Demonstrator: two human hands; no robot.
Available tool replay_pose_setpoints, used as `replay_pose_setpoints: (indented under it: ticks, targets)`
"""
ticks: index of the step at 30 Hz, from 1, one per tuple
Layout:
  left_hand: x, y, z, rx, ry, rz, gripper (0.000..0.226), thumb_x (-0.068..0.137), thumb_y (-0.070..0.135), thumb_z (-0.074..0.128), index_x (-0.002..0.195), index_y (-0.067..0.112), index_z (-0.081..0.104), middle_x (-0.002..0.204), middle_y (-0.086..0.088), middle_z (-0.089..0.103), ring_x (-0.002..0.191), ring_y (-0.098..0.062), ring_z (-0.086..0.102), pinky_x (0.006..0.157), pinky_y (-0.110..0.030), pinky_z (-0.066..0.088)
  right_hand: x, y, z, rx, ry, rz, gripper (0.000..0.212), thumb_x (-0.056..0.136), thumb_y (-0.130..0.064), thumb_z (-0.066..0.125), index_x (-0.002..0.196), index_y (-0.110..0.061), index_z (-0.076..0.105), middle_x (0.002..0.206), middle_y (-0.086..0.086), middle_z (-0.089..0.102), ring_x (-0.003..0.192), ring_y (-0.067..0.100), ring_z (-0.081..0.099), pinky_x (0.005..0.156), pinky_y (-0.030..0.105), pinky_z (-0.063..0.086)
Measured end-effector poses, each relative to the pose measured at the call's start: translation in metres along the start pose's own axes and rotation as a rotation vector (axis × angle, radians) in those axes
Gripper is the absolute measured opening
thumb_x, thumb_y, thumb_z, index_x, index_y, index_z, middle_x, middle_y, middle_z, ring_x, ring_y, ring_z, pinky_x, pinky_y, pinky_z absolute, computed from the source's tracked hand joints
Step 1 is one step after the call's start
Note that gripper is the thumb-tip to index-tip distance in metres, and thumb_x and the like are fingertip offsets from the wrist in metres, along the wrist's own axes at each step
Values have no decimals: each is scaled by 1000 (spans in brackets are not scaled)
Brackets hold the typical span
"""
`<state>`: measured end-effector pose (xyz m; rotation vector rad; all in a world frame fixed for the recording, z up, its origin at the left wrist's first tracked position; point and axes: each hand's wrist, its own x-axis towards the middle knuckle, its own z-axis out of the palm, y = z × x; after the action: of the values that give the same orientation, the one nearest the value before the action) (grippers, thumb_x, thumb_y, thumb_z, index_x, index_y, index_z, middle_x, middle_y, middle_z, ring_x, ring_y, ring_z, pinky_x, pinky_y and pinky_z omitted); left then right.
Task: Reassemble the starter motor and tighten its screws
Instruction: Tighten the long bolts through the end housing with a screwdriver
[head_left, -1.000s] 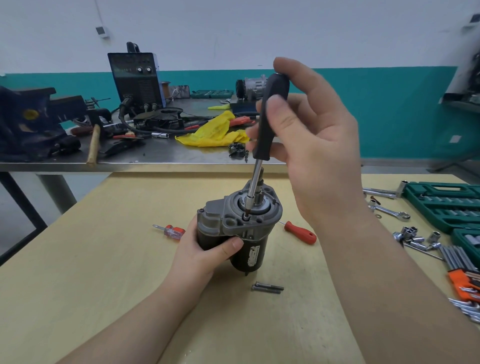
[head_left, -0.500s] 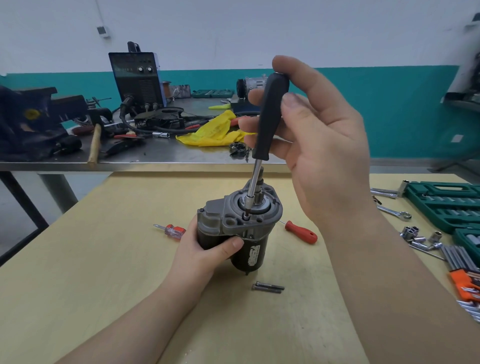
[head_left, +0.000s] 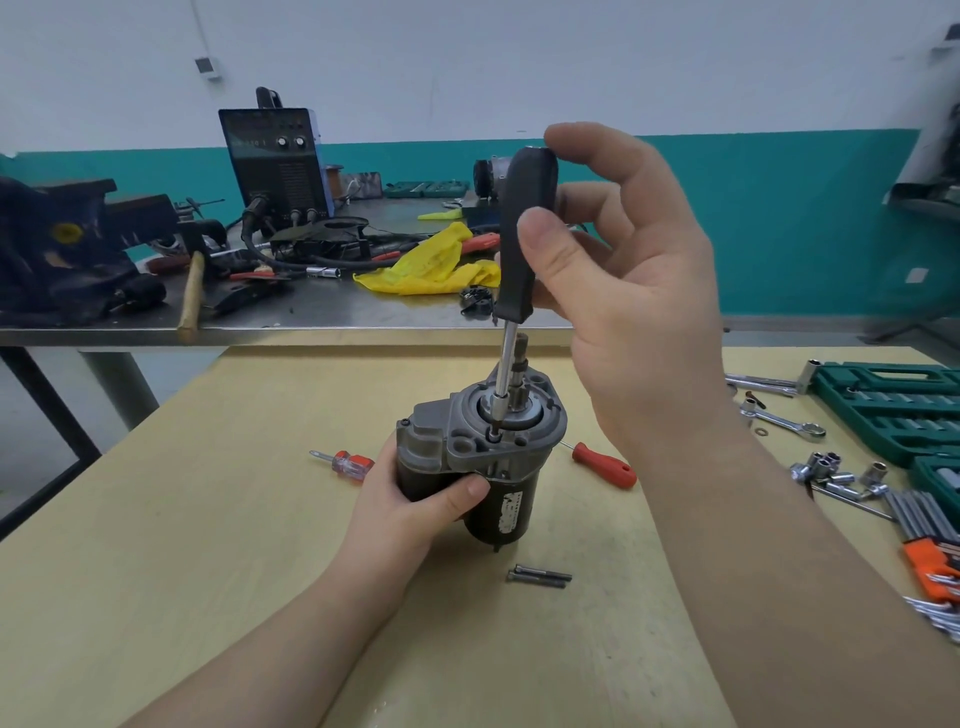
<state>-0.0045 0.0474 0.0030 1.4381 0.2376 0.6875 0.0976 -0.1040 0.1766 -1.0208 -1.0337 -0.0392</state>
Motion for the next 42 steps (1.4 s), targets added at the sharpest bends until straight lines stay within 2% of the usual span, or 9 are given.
replay_pose_setpoints:
  ticks: [6,10,16,18,22,28,33,38,42]
  targets:
    - [1,-4,-2,24,18,2,78,62,52,102,131,33,70,131,-6,76,122,-30,73,97,-55,62,1,1,3,-61,15,-27,39,103,-7,66,137,-26,61,104,5,65,88,19,64,73,33,64]
    - [2,-5,-4,35,9,5,82,61,48,104,133,31,69,133,-7,75,124,-31,71,102,-66,57,1,1,0,34,-8,46,35,108,-10,52,139,-24,61,115,8,73,105,35,73,89,53,64]
    - [3,-7,-4,42,9,3,83,60,47,105,133,32,68,132,-6,75,123,-30,72,103,-68,55,1,-3,0,-42,32,-6,38,98,-9,75,125,-32,63,99,9,72,89,33,75,80,46,66]
    - [3,-7,-4,44,8,6,82,60,48,105,132,33,69,132,-6,76,122,-30,72,102,-66,56,1,-1,2,-41,45,-8,32,100,-14,73,124,-33,65,95,7,69,90,36,72,74,41,66]
    - [2,-7,-4,45,15,5,83,59,49,105,133,34,68,132,-5,76,123,-29,72,102,-67,56,0,0,-1,102,12,64,27,108,-12,54,129,-25,65,112,21,72,96,40,76,81,55,66]
    - [2,-5,-3,53,15,14,80,59,52,104,129,38,70,131,-4,76,121,-27,73,99,-60,59,1,0,2,-30,66,-14,32,100,-9,72,125,-28,64,99,5,70,91,35,70,71,40,65]
    - [2,-6,-3,57,20,10,79,60,51,104,130,37,70,131,-5,76,121,-28,73,101,-64,57,-1,3,1,94,9,56,29,110,-11,50,131,-26,63,113,20,72,96,41,75,82,61,64]
    - [1,-4,-3,63,19,3,79,61,51,103,131,37,69,132,-5,76,123,-29,72,103,-67,55,0,1,4,-44,44,-14,37,101,-9,71,129,-32,63,99,2,69,88,36,72,73,38,66]
    - [1,-2,-2,57,16,-1,80,60,51,104,131,37,69,132,-5,76,123,-29,72,104,-67,55,-1,3,2,75,-8,46,33,110,-12,54,138,-25,63,112,12,70,101,44,71,84,58,65]
